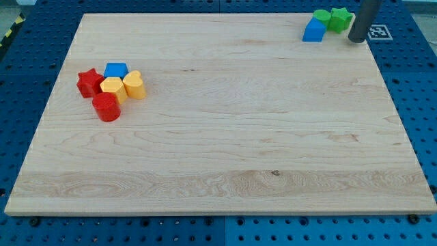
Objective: Push the blue triangle closer to the group of blocks
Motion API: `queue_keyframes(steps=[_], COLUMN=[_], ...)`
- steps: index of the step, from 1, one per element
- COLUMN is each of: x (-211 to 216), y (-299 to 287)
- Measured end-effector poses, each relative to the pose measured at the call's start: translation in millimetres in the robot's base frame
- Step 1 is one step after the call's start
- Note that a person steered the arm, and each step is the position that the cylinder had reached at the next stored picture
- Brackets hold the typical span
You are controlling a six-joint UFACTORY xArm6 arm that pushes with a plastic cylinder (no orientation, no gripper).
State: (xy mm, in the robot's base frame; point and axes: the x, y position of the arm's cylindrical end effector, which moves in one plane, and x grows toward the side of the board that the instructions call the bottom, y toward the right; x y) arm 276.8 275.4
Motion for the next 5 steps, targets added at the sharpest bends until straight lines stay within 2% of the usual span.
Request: queue_keyframes(steps=[5], x=[-28.3], y=[-17.1])
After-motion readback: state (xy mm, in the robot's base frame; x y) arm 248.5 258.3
